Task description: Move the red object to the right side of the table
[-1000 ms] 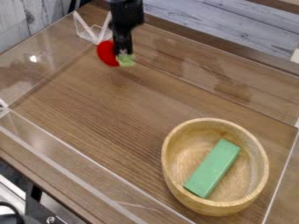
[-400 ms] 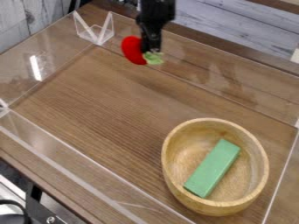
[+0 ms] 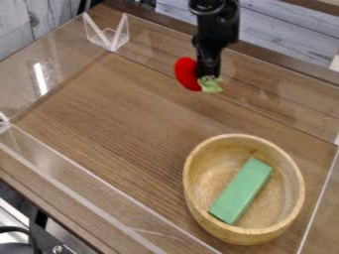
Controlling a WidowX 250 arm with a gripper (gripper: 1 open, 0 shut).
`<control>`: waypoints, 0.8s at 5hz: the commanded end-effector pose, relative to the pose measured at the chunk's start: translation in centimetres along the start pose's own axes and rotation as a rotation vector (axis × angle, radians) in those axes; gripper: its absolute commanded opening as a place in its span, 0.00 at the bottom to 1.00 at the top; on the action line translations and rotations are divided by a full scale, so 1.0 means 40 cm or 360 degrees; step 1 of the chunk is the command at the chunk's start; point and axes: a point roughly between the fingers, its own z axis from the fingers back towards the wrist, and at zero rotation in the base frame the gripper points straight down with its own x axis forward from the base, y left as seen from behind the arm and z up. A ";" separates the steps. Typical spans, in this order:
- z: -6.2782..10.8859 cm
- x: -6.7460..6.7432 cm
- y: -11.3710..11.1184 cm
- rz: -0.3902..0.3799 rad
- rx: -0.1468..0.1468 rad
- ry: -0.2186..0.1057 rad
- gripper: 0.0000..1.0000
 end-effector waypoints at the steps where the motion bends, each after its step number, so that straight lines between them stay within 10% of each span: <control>1: 0.030 0.049 -0.015 -0.0108 0.0064 -0.0114 0.00; 4: -0.067 0.142 -0.033 -0.0085 0.0005 -0.0145 0.00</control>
